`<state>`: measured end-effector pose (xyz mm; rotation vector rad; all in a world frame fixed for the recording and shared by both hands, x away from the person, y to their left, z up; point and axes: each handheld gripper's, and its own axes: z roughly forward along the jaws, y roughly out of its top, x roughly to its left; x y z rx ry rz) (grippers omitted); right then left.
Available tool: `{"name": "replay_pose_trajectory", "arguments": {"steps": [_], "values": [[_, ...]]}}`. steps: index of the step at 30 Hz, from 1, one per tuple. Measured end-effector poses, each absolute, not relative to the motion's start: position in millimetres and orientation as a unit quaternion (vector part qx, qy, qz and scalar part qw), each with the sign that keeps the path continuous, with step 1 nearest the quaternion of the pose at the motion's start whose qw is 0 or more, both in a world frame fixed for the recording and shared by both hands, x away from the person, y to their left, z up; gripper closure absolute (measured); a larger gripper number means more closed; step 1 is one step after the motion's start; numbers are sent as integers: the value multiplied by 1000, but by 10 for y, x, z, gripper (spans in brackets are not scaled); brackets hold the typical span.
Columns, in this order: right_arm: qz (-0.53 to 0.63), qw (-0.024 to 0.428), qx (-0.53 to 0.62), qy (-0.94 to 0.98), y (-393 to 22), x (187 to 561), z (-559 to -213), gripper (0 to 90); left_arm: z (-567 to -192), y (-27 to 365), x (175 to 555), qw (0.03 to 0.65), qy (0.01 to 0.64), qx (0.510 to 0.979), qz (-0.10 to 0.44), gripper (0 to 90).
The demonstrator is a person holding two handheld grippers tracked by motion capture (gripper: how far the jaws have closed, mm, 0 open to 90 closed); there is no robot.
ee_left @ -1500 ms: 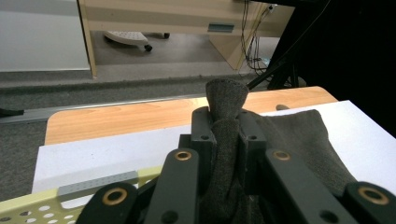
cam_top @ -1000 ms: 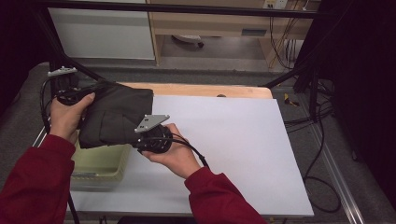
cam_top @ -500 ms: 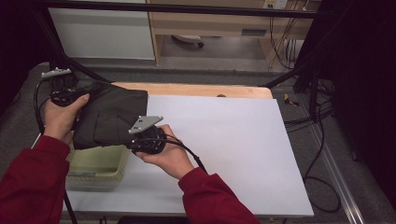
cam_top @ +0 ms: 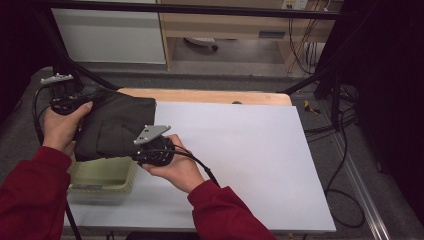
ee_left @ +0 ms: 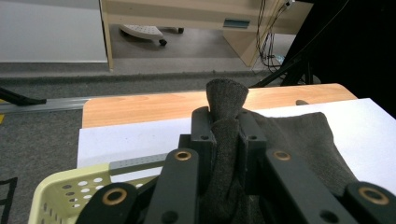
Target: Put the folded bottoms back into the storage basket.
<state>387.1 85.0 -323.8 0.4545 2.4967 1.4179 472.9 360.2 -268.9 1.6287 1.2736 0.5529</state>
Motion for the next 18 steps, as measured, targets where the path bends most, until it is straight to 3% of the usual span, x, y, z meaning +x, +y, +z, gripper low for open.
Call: {"name": "replay_pose_trajectory", "arguments": {"steps": [18], "values": [[484,111,149,855,980,3851,-3260,643,-2713,3732,4688,473,526,669,225,807]]}}
